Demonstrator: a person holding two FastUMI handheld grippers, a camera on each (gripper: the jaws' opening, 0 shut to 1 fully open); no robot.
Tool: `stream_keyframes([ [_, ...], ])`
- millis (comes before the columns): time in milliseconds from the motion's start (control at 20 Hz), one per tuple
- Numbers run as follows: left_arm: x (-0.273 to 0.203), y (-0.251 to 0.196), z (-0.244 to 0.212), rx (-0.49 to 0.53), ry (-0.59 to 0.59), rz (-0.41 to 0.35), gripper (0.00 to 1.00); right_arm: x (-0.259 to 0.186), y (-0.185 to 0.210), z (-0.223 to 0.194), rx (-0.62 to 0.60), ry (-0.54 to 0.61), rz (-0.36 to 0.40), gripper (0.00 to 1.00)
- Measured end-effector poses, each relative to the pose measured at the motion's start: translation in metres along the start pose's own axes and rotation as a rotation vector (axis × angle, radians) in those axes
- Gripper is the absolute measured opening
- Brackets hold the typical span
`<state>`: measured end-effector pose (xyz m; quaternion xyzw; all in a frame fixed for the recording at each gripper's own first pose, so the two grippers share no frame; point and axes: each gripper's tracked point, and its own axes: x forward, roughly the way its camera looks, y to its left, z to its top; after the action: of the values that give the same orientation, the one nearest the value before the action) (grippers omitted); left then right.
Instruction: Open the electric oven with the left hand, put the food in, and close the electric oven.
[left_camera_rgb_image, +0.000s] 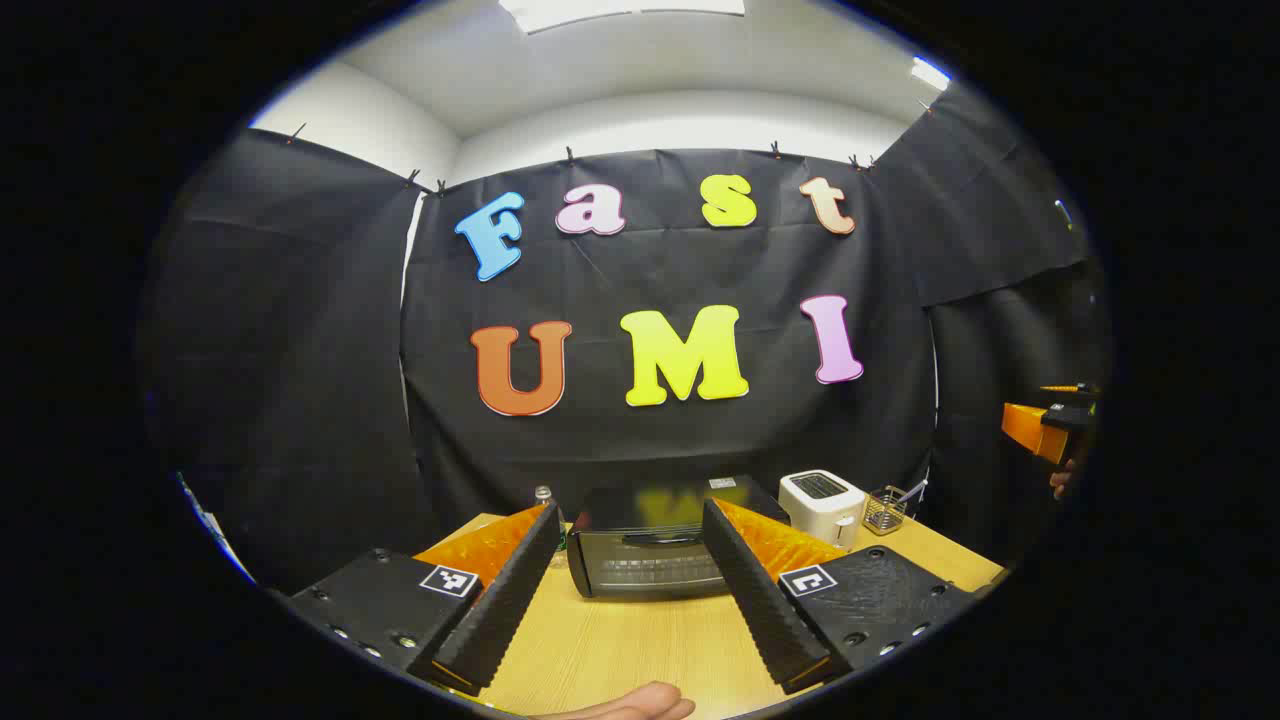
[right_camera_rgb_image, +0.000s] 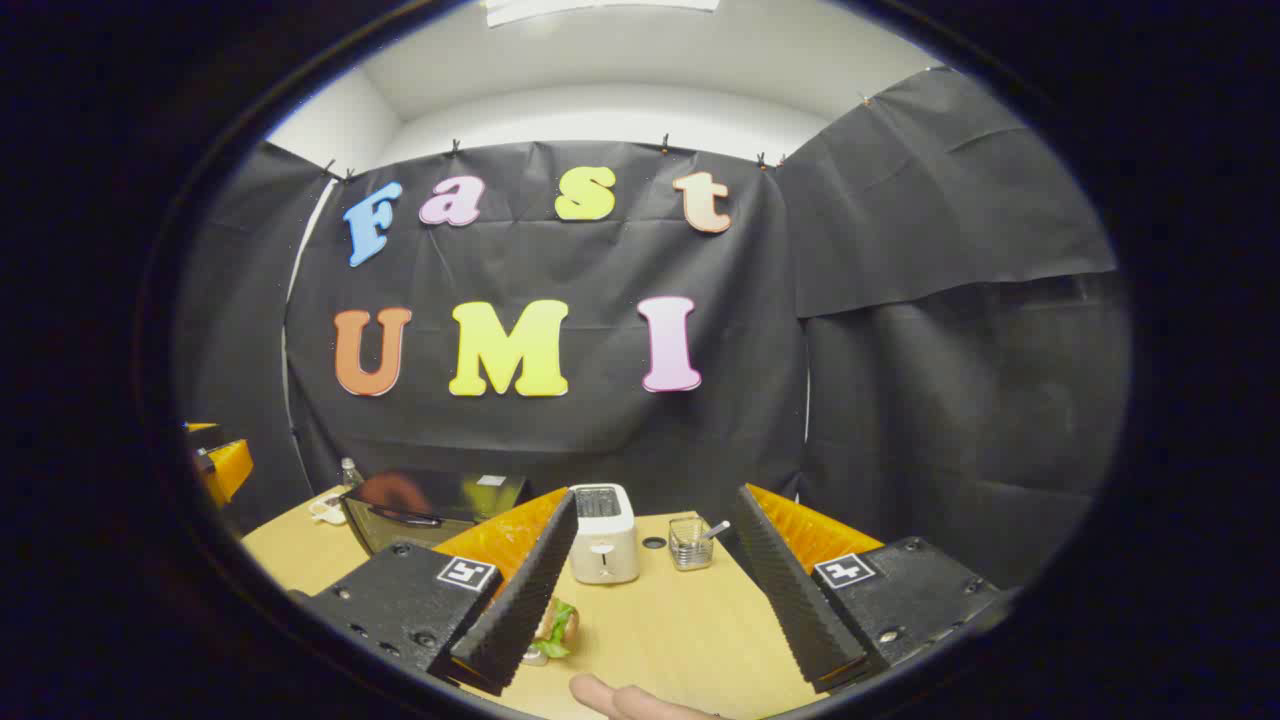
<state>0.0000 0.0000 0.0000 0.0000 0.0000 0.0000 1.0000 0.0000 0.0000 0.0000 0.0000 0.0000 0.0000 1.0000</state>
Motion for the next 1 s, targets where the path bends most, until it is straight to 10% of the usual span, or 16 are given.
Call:
stream_keyframes([
  [1000, 0.057, -0.015, -0.021, -0.108, 0.033, -0.060, 0.95, 0.001, 0.010, -0.015, -0.006, 0.015, 0.069, 1.00],
])
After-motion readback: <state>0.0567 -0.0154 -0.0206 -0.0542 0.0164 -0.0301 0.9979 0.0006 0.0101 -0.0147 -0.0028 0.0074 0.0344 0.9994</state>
